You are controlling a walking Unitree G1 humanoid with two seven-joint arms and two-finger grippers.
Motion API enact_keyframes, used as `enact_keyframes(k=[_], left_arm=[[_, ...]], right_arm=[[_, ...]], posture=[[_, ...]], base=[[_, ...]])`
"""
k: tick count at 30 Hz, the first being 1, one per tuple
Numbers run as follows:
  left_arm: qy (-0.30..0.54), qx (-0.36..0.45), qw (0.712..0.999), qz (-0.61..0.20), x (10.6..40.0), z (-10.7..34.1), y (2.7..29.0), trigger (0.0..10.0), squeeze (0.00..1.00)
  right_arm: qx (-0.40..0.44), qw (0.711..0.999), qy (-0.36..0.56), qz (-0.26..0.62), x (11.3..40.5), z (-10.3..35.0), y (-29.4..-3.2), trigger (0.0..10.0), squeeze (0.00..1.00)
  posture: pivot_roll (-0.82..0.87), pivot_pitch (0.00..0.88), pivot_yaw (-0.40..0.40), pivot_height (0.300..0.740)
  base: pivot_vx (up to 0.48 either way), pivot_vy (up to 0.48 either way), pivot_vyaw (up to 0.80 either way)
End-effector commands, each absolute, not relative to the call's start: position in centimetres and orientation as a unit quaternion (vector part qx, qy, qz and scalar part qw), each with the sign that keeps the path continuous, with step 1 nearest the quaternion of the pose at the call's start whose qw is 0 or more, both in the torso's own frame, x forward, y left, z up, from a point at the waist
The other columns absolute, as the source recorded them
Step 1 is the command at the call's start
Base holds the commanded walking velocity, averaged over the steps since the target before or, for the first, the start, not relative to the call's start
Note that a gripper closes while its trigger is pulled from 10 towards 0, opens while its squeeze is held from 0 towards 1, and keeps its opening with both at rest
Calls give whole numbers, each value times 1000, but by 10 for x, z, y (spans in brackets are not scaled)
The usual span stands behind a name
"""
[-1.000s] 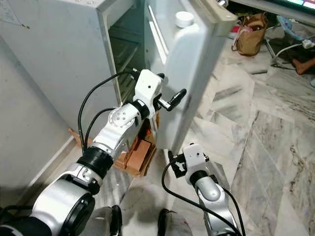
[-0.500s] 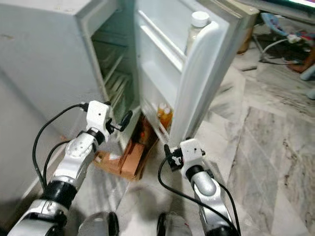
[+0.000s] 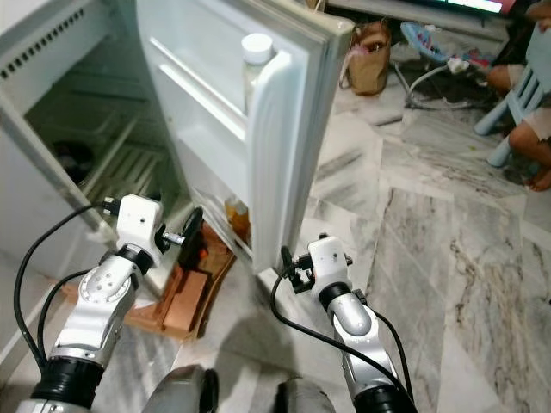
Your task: Restocking fridge
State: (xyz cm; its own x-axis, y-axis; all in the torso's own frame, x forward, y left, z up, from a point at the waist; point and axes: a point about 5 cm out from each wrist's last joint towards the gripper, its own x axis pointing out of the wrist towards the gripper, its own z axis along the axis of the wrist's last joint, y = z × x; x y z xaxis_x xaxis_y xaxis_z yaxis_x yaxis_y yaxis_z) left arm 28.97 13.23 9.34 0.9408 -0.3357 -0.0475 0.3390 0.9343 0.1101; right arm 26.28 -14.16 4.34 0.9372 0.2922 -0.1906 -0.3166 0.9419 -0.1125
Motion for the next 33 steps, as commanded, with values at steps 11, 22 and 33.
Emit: enact_keyframes(k=[11, 22, 33], left_arm=[[-16, 69, 966, -248, 330, 118, 72, 10000, 0], [-39, 75, 951, -298, 341, 131, 45, 10000, 0], [1, 97, 974, -203, 330, 99, 103, 10000, 0]], right_arm=[[-83, 983, 89, 140, 266, 41, -148, 10000, 0], [-83, 984, 87, 130, 264, 39, -148, 10000, 0], [-82, 984, 89, 131, 264, 38, -149, 10000, 0]], posture=[[56, 83, -39, 740], [47, 86, -27, 740], [77, 107, -23, 740]], base=[[456, 0, 0], [471, 0, 0], [317, 0, 0]])
